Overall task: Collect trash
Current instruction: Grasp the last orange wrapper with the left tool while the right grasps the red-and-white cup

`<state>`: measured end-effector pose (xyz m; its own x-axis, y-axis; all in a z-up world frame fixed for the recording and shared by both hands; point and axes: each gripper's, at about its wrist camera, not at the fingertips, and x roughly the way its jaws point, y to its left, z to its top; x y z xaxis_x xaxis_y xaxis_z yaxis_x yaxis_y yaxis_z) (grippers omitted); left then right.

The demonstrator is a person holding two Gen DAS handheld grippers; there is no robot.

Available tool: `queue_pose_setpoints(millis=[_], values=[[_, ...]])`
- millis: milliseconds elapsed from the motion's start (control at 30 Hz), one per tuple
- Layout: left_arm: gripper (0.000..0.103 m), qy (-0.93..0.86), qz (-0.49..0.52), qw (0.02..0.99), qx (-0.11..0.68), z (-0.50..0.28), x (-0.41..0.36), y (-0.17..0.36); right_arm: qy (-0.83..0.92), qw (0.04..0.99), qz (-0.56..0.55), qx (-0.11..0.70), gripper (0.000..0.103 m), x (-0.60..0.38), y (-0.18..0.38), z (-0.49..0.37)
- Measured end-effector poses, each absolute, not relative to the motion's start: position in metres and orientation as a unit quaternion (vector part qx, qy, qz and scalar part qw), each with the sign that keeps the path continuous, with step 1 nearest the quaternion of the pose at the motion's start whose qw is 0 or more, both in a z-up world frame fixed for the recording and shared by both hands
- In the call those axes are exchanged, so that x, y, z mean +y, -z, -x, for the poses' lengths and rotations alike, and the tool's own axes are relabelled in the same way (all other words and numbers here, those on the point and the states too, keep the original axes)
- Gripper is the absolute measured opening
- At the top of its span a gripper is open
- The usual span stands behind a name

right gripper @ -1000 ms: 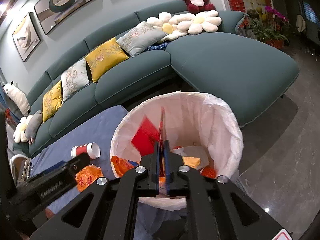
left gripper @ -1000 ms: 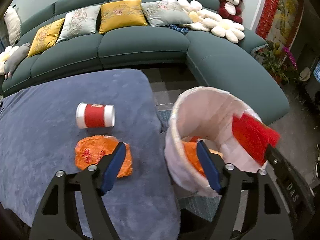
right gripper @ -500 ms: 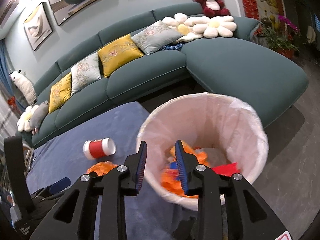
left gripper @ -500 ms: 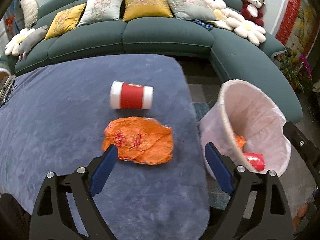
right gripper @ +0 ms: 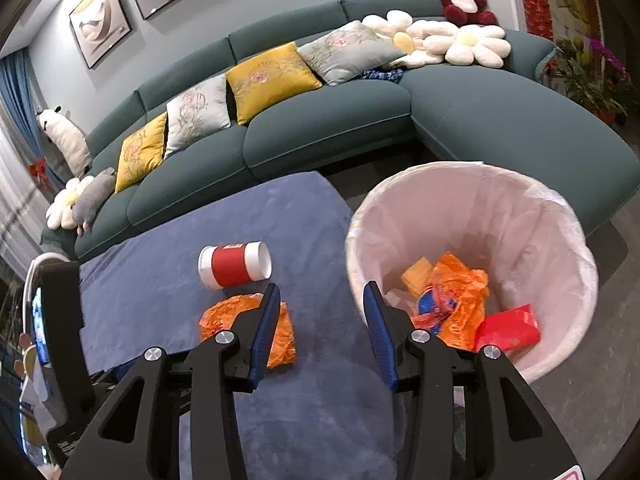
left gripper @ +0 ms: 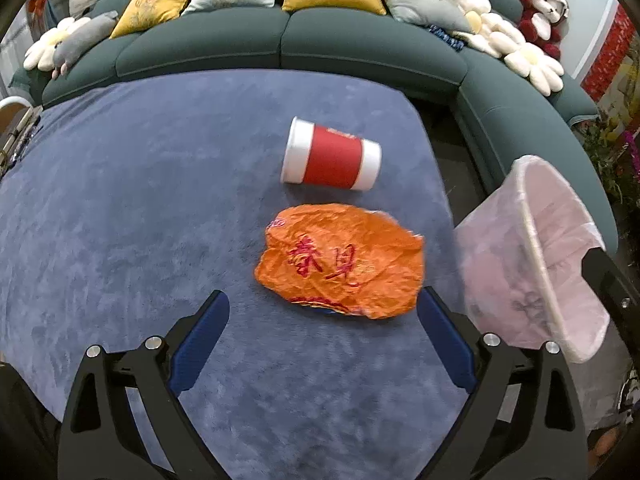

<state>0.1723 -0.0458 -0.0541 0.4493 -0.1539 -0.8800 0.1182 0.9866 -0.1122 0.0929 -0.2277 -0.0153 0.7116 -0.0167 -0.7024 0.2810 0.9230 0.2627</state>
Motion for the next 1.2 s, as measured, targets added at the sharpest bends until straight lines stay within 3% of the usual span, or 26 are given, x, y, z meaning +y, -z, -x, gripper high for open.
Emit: queue_pose_setpoints(millis=[533,600,733,800,867,967,1067,1200], values=[[0.087,0.087,0.014,0.821,0.564,-0.224,-0.033,0.105,0.053,0.894,-0.16,0.414,0.043,-0.195,0.049,-0.155],[0.07,0.099,0.019,0.812,0.575,-0.229,-0.034,0.111,0.05,0.893,-0.157,0.419,0.043,-0.192,0.053,-0.165],[0.058,0.111,0.02,0.807,0.58,-0.231,-0.037,0.115,0.046,0.89,-0.157,0.426,0.043,-0.187,0.06,-0.178],[0.039,0.12,0.013,0.806,0.58,-0.23,-0.038,0.115,0.045,0.888,-0.156,0.431,0.043,-0.185,0.064,-0.183],[0.029,0.126,0.013,0.804,0.581,-0.229,-0.037,0.114,0.042,0.886,-0.154,0.435,0.043,-0.181,0.067,-0.186],[0.021,0.123,0.021,0.811,0.571,-0.225,-0.028,0.106,0.039,0.885,-0.152,0.439,0.043,-0.175,0.071,-0.19],[0.019,0.117,0.031,0.818,0.562,-0.221,-0.014,0.095,0.036,0.884,-0.15,0.441,0.043,-0.171,0.072,-0.194],[0.018,0.092,0.052,0.827,0.553,-0.219,0.018,0.081,0.034,0.884,-0.148,0.441,0.051,-0.164,0.071,-0.2]])
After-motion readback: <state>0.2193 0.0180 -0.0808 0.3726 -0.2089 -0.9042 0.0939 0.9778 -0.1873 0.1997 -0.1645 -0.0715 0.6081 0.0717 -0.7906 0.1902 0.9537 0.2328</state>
